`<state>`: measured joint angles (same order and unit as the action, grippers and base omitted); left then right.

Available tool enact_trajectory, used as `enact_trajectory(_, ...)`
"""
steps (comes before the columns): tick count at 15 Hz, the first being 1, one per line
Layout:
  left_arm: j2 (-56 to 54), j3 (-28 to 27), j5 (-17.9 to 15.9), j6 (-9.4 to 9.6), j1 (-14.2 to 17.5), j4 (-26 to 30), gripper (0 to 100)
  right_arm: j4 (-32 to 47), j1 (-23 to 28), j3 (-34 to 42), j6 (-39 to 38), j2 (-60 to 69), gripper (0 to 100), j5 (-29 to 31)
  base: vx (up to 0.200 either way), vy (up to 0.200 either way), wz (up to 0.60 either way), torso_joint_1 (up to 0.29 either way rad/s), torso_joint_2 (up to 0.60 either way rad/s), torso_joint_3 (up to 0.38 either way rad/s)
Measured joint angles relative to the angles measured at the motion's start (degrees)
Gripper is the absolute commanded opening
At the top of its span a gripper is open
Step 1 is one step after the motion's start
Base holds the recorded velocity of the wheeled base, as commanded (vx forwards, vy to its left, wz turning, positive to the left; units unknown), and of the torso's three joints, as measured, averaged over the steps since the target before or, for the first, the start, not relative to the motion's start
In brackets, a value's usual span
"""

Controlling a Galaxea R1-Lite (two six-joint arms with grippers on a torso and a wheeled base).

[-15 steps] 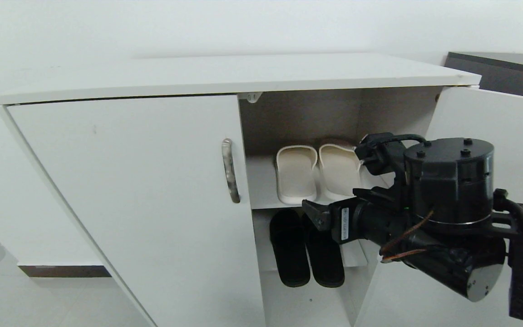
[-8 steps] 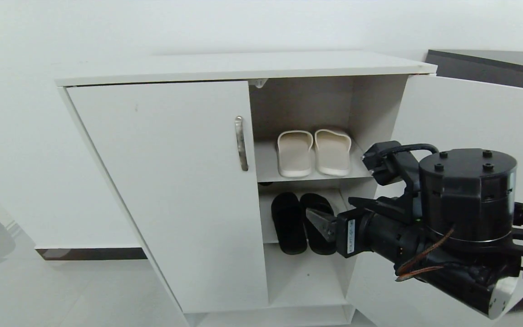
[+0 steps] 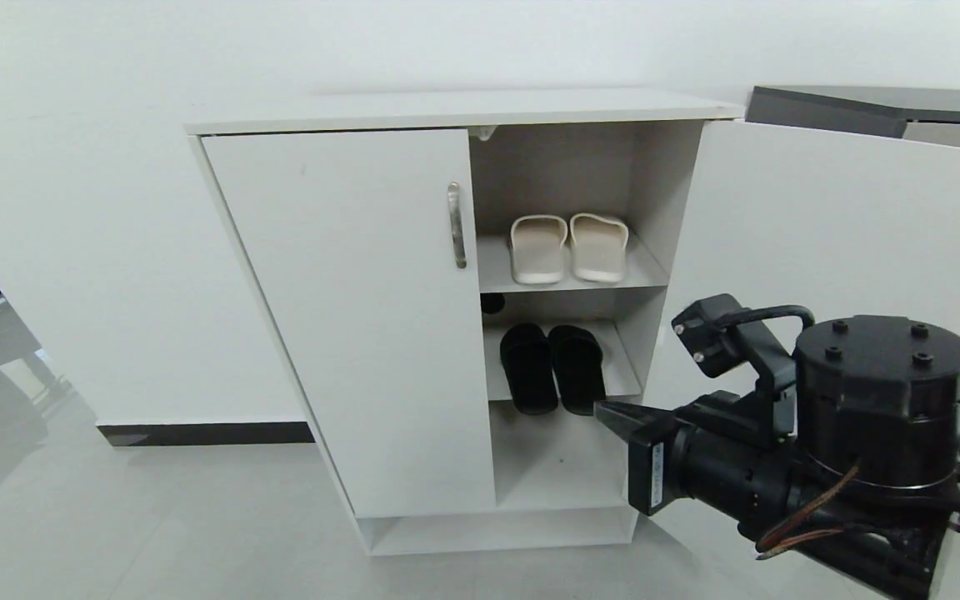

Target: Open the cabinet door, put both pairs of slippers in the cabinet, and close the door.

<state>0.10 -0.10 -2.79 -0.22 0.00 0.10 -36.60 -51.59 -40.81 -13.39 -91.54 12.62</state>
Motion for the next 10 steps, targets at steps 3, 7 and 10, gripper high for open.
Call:
enact_trajectory(3, 0.0, 0.0, -0.02, 0.0, 0.0, -0.02, 0, -1.63, 0.38, 3.39, 3.71, 0.0, 0, -1.21, -0.2, 0.0, 0.0, 0.002, 0.0, 0.002)
enact_trajectory(7, 0.0, 0.0, -0.02, 0.0, 0.0, -0.05, 0, -6.86, 0.35, 6.1, 4.39, -0.38, 0, -1.43, -0.05, 0.0, 0.0, 0.001, 0.0, -0.001)
enact_trajectory(10, 0.0, 0.0, 0.0, -0.05, -0.02, -0.02, 0, -7.19, 0.49, 6.5, 4.44, -0.99, 0, -1.43, 0.0, 0.0, 0.0, 0.0, 0.0, 0.0)
